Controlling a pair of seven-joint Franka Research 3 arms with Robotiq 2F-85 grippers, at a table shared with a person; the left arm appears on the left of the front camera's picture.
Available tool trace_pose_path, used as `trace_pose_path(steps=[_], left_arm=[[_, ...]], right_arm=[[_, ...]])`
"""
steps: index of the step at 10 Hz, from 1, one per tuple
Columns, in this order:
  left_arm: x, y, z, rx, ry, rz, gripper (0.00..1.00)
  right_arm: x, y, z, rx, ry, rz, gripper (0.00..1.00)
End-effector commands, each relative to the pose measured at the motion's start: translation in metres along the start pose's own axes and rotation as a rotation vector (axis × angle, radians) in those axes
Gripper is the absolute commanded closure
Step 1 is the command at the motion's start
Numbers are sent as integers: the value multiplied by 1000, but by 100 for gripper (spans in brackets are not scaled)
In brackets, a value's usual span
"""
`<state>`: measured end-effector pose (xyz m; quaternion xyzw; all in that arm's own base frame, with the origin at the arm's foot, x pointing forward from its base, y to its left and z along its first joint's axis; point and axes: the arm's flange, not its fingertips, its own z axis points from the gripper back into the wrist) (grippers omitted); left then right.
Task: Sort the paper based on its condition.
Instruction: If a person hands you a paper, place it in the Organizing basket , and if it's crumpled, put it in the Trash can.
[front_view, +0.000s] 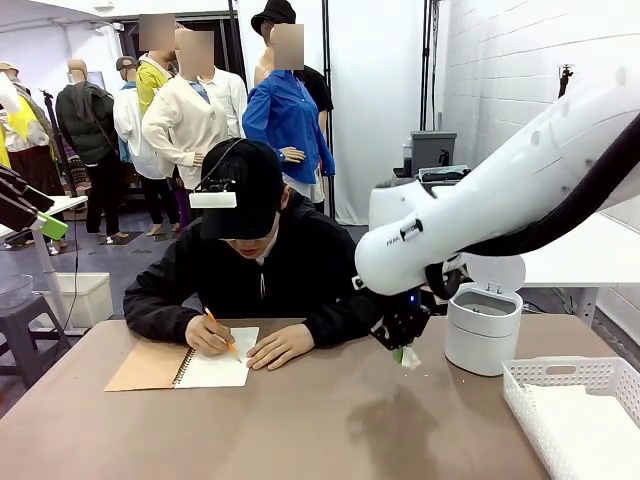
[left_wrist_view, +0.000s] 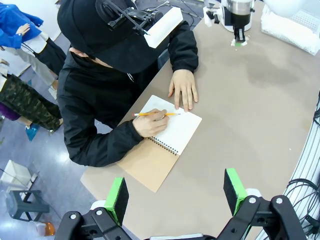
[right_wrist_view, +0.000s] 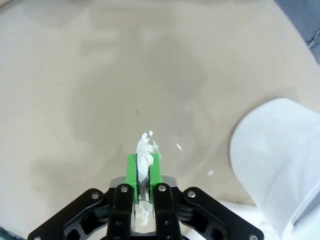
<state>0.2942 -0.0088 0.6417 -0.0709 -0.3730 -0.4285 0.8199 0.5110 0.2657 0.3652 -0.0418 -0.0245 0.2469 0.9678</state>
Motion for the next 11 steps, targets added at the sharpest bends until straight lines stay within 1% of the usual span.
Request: trace_pose_path(steps=[1, 3, 5, 6, 7, 8, 11], left_arm=[[0, 1, 0, 9, -5, 2, 0], [0, 1, 0, 9, -5, 2, 0], [0, 1, 0, 9, -5, 2, 0], [0, 1, 0, 9, -5, 2, 0], [0, 1, 0, 9, -5, 2, 0], [0, 1, 0, 9, -5, 2, 0], [0, 1, 0, 9, -5, 2, 0]], right_arm=[[-19, 0, 34, -7, -42, 22, 100], [-20, -9, 68, -13, -125, 37, 100], [-19, -28, 101, -32, -209, 23, 100], [-18, -38, 111, -54, -243, 29, 100], [-17, -47, 118, -67, -273, 6, 100], [-16, -58, 125, -76, -294, -22, 100], [-21, -86, 141, -81, -314, -85, 100]])
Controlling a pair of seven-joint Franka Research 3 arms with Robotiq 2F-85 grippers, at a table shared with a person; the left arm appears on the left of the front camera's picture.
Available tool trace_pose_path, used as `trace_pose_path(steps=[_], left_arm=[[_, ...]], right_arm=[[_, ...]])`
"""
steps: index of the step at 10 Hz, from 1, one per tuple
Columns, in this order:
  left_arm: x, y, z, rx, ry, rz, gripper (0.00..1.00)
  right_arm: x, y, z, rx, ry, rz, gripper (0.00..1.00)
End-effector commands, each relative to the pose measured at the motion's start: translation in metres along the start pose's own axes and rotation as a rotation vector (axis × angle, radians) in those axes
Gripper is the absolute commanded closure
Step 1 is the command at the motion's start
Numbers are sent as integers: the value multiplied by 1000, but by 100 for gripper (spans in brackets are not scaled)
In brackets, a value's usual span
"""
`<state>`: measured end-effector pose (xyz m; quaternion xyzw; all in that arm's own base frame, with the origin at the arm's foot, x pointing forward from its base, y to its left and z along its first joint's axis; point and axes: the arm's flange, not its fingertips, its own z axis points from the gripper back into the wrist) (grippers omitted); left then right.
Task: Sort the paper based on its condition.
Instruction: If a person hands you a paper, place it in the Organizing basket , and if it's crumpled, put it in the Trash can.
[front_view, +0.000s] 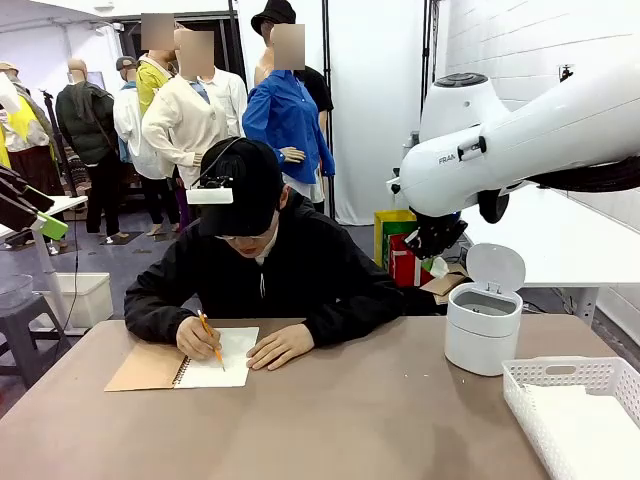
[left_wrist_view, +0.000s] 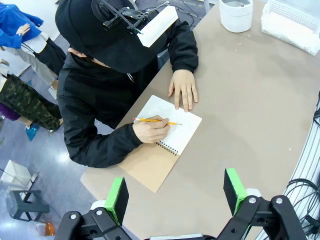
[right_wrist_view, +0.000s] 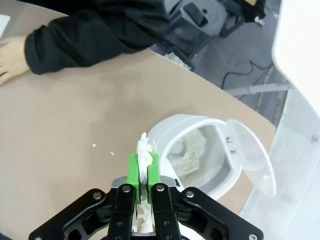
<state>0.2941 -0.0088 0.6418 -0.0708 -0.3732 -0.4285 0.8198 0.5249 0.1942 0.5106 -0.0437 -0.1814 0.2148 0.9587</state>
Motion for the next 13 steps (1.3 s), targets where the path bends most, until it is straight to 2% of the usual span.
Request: trace_pose_path(steps=[1, 3, 9, 10, 13], left_arm=[[0, 1, 0, 9, -5, 2, 0], [0, 1, 0, 9, -5, 2, 0], [0, 1, 0, 9, -5, 2, 0], [0, 1, 0, 9, -5, 2, 0], [0, 1, 0, 9, -5, 2, 0]], right_arm=[[-4, -10, 6, -17, -11, -29, 100], [-14, -28, 7, -79, 2, -64, 100], [-38, -49, -12, -97, 78, -108, 100], [-38, -54, -14, -110, 87, -118, 85], [-37, -55, -15, -131, 95, -115, 32]])
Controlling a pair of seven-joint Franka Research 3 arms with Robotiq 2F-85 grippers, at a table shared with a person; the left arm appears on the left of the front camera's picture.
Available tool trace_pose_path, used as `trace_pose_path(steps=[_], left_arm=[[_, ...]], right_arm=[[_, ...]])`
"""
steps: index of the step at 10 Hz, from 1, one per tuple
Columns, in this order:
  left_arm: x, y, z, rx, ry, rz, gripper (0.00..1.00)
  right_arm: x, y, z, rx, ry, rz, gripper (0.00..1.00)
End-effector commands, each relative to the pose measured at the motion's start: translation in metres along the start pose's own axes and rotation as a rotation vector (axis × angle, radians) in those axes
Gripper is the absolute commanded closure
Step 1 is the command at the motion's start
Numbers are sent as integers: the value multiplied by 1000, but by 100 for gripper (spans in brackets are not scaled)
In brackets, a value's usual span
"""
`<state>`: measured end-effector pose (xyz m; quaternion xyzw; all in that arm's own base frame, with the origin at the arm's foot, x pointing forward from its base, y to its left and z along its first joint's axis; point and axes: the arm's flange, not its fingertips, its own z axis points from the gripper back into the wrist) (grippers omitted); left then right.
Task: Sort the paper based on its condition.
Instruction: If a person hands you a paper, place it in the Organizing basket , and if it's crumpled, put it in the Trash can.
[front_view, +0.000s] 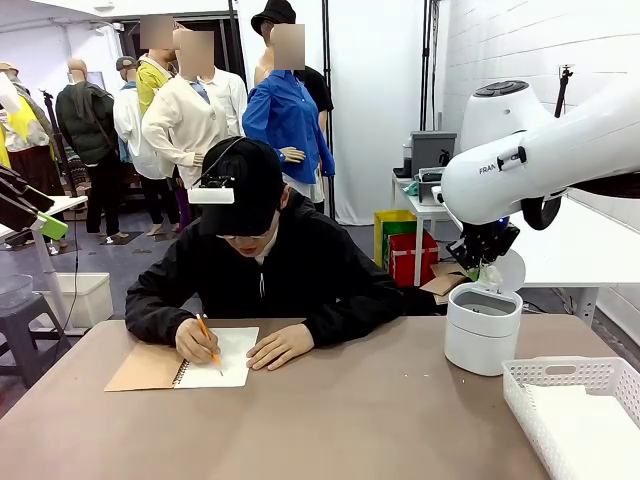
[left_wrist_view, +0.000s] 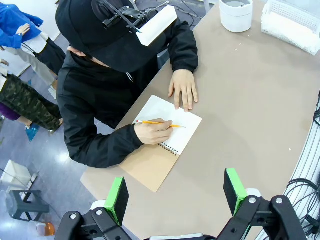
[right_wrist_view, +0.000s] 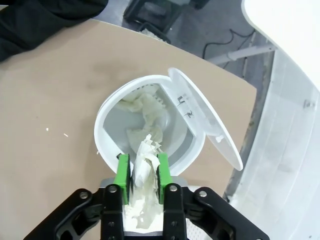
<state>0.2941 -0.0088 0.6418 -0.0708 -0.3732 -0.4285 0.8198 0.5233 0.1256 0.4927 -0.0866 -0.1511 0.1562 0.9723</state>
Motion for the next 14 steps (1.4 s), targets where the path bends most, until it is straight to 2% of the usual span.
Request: trace_pose_path(steps=[1, 2, 8, 11, 12, 14], left_arm=[[0, 1, 0, 9, -5, 2, 0], [0, 1, 0, 9, -5, 2, 0], [0, 1, 0, 9, -5, 2, 0], [0, 1, 0, 9, -5, 2, 0], [0, 1, 0, 9, -5, 2, 0], [0, 1, 0, 9, -5, 2, 0]], right_arm=[[-2, 4, 1, -44, 7, -14, 14], [-1, 3, 0, -44, 10, -10, 0], [-2, 5, -1, -40, 13, 3, 0], [-8, 6, 2, 36, -11, 17, 0], [0, 3, 0, -6, 4, 11, 0], [0, 3, 0, -6, 4, 11, 0]])
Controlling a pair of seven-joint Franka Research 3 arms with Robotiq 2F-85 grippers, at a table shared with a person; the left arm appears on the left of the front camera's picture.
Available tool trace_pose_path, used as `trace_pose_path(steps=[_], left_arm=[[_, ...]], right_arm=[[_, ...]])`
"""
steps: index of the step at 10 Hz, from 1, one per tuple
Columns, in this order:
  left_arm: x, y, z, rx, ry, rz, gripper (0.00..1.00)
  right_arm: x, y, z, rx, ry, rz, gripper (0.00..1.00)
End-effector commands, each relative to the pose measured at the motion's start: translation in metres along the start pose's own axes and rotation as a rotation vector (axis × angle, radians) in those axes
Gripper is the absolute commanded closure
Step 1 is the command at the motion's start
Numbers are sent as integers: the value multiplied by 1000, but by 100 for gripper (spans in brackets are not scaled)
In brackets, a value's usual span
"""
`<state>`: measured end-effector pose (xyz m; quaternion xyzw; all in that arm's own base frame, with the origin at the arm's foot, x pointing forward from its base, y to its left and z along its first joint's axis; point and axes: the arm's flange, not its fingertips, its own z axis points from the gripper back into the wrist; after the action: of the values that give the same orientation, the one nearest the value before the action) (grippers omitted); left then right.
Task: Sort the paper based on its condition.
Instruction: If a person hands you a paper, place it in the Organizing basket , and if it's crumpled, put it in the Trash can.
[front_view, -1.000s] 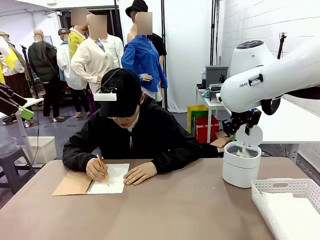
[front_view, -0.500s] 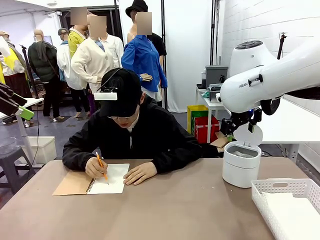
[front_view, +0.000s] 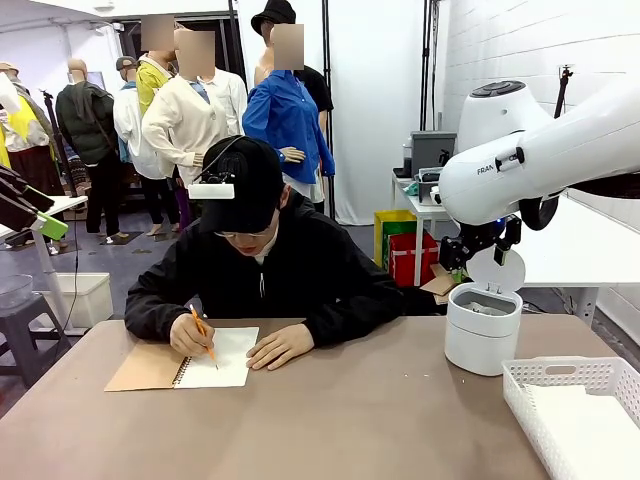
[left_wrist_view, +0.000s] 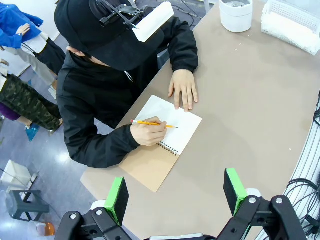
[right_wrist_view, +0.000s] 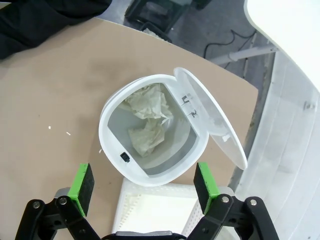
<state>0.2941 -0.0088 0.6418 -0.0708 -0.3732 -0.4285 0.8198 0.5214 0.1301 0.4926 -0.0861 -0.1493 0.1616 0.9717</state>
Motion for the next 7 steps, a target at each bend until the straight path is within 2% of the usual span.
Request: trace_pose_path(steps=[1, 2, 4, 7], left_arm=[[0, 1, 0, 9, -5, 2, 0], [0, 1, 0, 9, -5, 2, 0], [0, 1, 0, 9, -5, 2, 0], [0, 1, 0, 9, -5, 2, 0]], right_arm=[[0, -1, -1, -9, 1, 0, 0], [0, 0, 0, 0, 0, 0, 0], [-11, 31, 21, 84, -55, 125, 0], [-16, 63, 55, 266, -148, 255, 0]])
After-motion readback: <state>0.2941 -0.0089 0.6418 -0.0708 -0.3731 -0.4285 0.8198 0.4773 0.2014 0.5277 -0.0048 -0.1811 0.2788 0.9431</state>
